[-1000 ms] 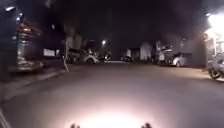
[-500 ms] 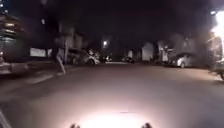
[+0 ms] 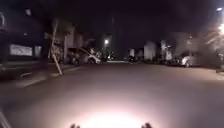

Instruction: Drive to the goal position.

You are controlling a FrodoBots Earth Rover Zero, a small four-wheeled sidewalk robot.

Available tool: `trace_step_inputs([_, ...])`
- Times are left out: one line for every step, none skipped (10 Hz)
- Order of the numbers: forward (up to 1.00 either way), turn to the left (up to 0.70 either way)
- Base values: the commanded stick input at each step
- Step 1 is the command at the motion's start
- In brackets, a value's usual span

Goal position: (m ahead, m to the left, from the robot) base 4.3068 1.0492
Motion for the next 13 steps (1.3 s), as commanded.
trace_step_inputs([1.0,0.0])
trace_step_inputs([1.0,0.0])
trace_step_inputs([1.0,-0.02])
trace_step_inputs([1.0,-0.36])
trace_step_inputs([1.0,-0.11])
trace_step_inputs([1.0,-0.01])
trace_step_inputs([1.0,0.0])
trace_step_inputs([1.0,0.0])
trace_step_inputs([1.0,0.0])
trace_step_inputs([1.0,0.0])
trace_step_inputs([1.0,0.0])
trace_step_inputs([1.0,0.0])
trace_step_inputs([1.0,0.0])
